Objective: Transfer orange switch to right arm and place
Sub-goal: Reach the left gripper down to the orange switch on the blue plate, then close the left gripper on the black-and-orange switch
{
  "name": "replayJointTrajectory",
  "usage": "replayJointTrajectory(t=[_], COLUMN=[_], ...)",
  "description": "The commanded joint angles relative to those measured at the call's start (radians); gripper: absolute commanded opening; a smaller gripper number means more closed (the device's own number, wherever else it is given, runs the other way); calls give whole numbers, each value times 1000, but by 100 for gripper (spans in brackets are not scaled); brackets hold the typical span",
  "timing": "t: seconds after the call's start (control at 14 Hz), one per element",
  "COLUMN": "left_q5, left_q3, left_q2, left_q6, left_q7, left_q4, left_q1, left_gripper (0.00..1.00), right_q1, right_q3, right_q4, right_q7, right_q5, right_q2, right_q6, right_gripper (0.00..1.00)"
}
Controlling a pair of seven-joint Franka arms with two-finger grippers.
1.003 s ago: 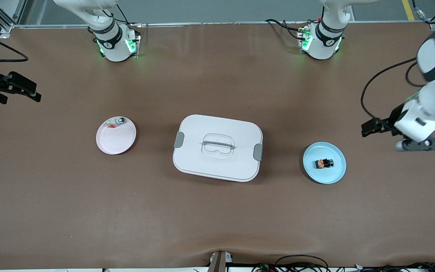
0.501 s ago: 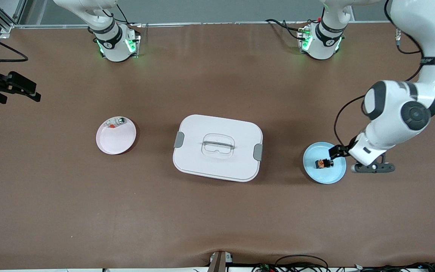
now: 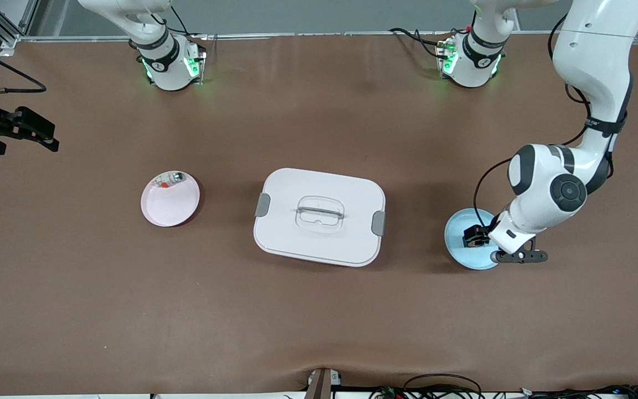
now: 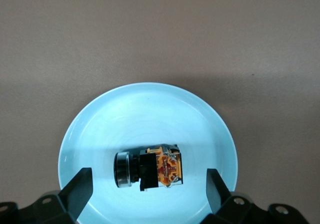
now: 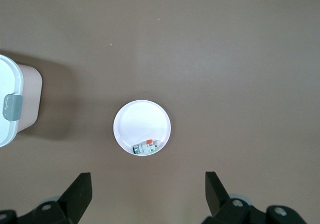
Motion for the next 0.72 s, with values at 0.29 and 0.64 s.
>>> replayJointTrajectory(t=[0.29,0.64], left_q5=[19,39], left_q3=[4,6], left_q2=[56,67], left_q6=[54,56], left_q7=[-8,-23], left_q4=[-1,-6], left_q1=[-17,-15], left_gripper=[100,100], right_q1=[-4,-2], right_q3=[1,1], right_q4=[-27,-24], right_q7=[-9,-27], right_q5=[-8,-8], right_q2=[-18,-19], right_q6=[25,11], right_gripper=[100,100])
